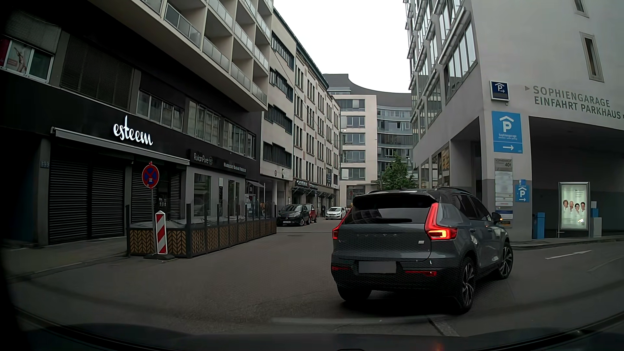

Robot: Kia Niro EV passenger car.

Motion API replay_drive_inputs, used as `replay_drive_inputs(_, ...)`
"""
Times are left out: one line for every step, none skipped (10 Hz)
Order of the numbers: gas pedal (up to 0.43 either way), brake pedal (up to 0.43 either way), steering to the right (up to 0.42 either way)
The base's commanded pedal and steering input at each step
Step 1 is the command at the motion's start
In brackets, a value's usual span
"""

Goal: Follow the waypoints while adhering to traffic rules and regulations

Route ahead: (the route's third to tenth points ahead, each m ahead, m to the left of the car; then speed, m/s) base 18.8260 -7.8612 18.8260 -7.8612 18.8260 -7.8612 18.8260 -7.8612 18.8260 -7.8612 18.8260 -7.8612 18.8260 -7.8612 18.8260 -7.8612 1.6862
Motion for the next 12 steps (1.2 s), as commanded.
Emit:
replay_drive_inputs(0.0,0.177,0.006)
replay_drive_inputs(0.0,0.177,0.01)
replay_drive_inputs(0.0,0.183,0.015)
replay_drive_inputs(0.0,0.177,0.018)
replay_drive_inputs(0.0,0.177,0.019)
replay_drive_inputs(0.0,0.152,0.02)
replay_drive_inputs(0.0,0.128,0.024)
replay_drive_inputs(0.0,0.116,0.031)
replay_drive_inputs(0.0,0.116,0.038)
replay_drive_inputs(0.0,0.11,0.043)
replay_drive_inputs(0.0,0.091,0.045)
replay_drive_inputs(0.0,0.049,0.046)
